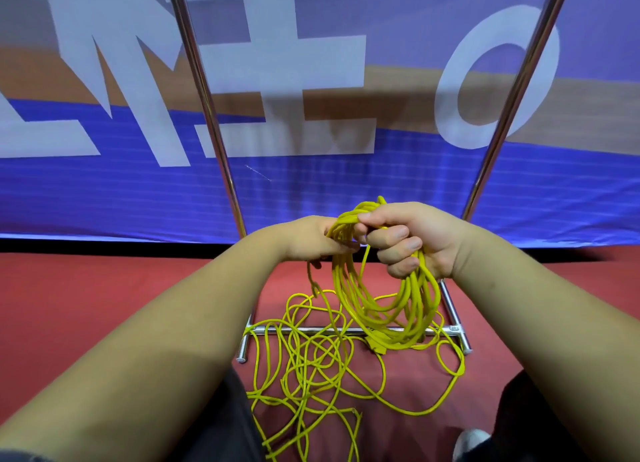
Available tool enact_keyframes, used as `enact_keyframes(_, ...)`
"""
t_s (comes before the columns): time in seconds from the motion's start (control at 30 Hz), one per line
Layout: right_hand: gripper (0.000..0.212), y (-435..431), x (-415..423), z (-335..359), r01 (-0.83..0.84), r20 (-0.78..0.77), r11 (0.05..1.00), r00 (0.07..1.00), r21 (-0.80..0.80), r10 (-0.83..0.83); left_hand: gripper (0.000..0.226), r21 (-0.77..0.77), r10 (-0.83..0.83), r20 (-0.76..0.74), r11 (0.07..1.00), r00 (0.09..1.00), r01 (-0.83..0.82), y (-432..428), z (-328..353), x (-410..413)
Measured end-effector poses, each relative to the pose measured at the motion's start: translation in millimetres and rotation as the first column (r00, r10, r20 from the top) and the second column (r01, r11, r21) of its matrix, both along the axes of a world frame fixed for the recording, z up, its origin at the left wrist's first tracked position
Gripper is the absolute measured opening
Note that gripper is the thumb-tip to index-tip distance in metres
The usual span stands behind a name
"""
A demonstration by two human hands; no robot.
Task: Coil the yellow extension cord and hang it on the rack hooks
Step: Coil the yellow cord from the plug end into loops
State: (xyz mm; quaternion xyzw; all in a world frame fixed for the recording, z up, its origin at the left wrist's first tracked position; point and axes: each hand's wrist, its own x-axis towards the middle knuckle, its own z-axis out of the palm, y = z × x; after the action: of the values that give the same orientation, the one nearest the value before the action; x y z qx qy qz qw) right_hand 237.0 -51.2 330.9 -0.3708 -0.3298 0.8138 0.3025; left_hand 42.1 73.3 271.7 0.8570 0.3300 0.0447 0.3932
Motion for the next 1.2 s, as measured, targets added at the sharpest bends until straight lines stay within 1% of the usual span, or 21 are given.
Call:
enact_keyframes(0.03, 0.017, 0.0, 0.7, 0.5, -0.004, 0.022, 1.0, 1.0, 0.004, 0.004, 0.019, 0.02, -0.008, 0.012, 1.0, 1.0, 0.008, -0.3, -0.6, 2.5)
enact_keyframes(0.1, 0.016, 0.3, 1.7, 2.2, -0.016, 0.051, 1.0, 0.999, 0.009, 0.015, 0.036, 0.042, -0.021, 0.05, 0.999, 0.999, 0.019, -0.9, 0.0, 7.5)
enact_keyframes(0.17, 0.017, 1.0, 3.2, 2.9, -0.047, 0.061, 0.999, 0.997, 0.002, 0.047, 0.072, 0.078, -0.021, 0.041, 0.997, 0.999, 0.018, -0.4, 2.8, 7.7)
enact_keyframes(0.2, 0.018, 1.2, 3.6, 2.9, -0.069, 0.064, 0.998, 0.996, 0.0, 0.069, 0.082, 0.088, -0.042, 0.034, 0.995, 0.999, 0.038, -2.5, 5.2, 7.0)
enact_keyframes(0.23, 0.019, 1.2, 3.5, 2.5, -0.092, 0.069, 0.996, 0.993, 0.0, 0.092, 0.075, 0.082, -0.075, 0.036, 0.994, 0.996, 0.072, -2.7, 5.2, 6.0)
enact_keyframes(0.3, 0.021, 0.8, 1.6, 0.9, -0.129, 0.083, 0.992, 0.988, 0.0, 0.128, 0.049, 0.025, -0.14, 0.022, 0.99, 0.99, 0.14, -2.2, 5.8, 5.5)
enact_keyframes(0.37, 0.019, 0.6, -1.1, -1.8, -0.142, 0.099, 0.99, 0.985, -0.008, 0.143, 0.04, -0.036, -0.16, -0.006, 0.987, 0.987, 0.16, -2.2, 4.4, 5.5)
enact_keyframes(0.4, 0.017, 0.5, -2.4, -2.6, -0.137, 0.115, 0.991, 0.984, -0.008, 0.137, 0.037, -0.038, -0.159, -0.019, 0.987, 0.987, 0.158, -3.2, 2.9, 6.3)
enact_keyframes(0.5, 0.014, 0.6, -5.3, -2.2, -0.072, 0.201, 0.997, 0.977, 0.011, 0.068, 0.021, -0.008, -0.103, -0.057, 0.995, 0.993, 0.103, -5.1, 1.2, 6.9)
enact_keyframes(0.57, 0.014, 1.1, -7.3, -1.1, 0.003, 0.3, 0.999, 0.954, 0.054, -0.02, 0.018, -0.001, -0.021, -0.046, 1.0, 0.999, 0.021, -4.2, 4.1, 5.9)
enact_keyframes(0.6, 0.017, 1.7, -7.4, -1.5, 0.044, 0.361, 0.994, 0.929, 0.096, -0.076, 0.018, 0.036, 0.01, -0.038, 0.999, 0.999, -0.009, -3.0, 6.0, 5.3)
enact_keyframes(0.67, 0.026, 3.1, -6.9, -2.4, 0.083, 0.498, 0.968, 0.845, 0.235, -0.193, 0.015, 0.143, 0.063, -0.026, 0.988, 0.998, -0.058, 1.9, 10.2, 3.1)
enact_keyframes(0.7, 0.029, 3.8, -6.2, -2.2, 0.074, 0.568, 0.945, 0.783, 0.318, -0.253, 0.013, 0.171, 0.096, -0.012, 0.981, 0.995, -0.093, 4.8, 11.8, 1.3)
enact_keyframes(0.77, 0.03, 5.3, -3.6, -1.4, 0.021, 0.695, 0.892, 0.619, 0.452, -0.367, 0.005, 0.171, 0.156, 0.011, 0.973, 0.988, -0.155, 11.6, 13.8, -2.2)
enact_keyframes(0.8, 0.028, 6.9, -1.8, -1.6, -0.007, 0.741, 0.868, 0.524, 0.496, -0.419, 0.006, 0.172, 0.169, 0.013, 0.971, 0.985, -0.169, 13.8, 14.7, -3.4)
enact_keyframes(0.87, 0.028, 10.7, -0.1, -2.4, -0.048, 0.78, 0.826, 0.362, 0.562, -0.51, 0.011, 0.171, 0.181, 0.003, 0.969, 0.983, -0.179, 14.7, 16.6, -3.8)
enact_keyframes(0.9, 0.028, 11.8, -0.5, -2.7, -0.055, 0.773, 0.804, 0.322, 0.592, -0.547, 0.01, 0.168, 0.188, 0.005, 0.968, 0.982, -0.186, 15.1, 17.7, -3.6)
enact_keyframes(0.93, 0.026, 13.1, -1.0, -3.7, -0.052, 0.758, 0.785, 0.303, 0.618, -0.577, 0.009, 0.158, 0.198, 0.016, 0.968, 0.98, -0.198, 15.2, 18.5, -3.2)
enact_keyframes(1.0, 0.023, 14.0, -2.9, -5.4, -0.028, 0.73, 0.761, 0.309, 0.648, -0.61, 0.007, 0.126, 0.222, 0.046, 0.966, 0.974, -0.226, 15.0, 19.8, -2.4)
enact_keyframes(1.1, 0.02, 13.1, -5.3, -4.7, 0.025, 0.701, 0.76, 0.37, 0.649, -0.611, 0.011, 0.121, 0.209, 0.072, 0.969, 0.975, -0.217, 15.6, 19.8, -4.3)
enact_keyframes(1.2, 0.023, 12.5, -4.7, -3.6, 0.007, 0.689, 0.756, 0.407, 0.655, -0.6, 0.021, 0.117, 0.157, 0.051, 0.98, 0.986, -0.162, 18.8, 18.8, -10.5)
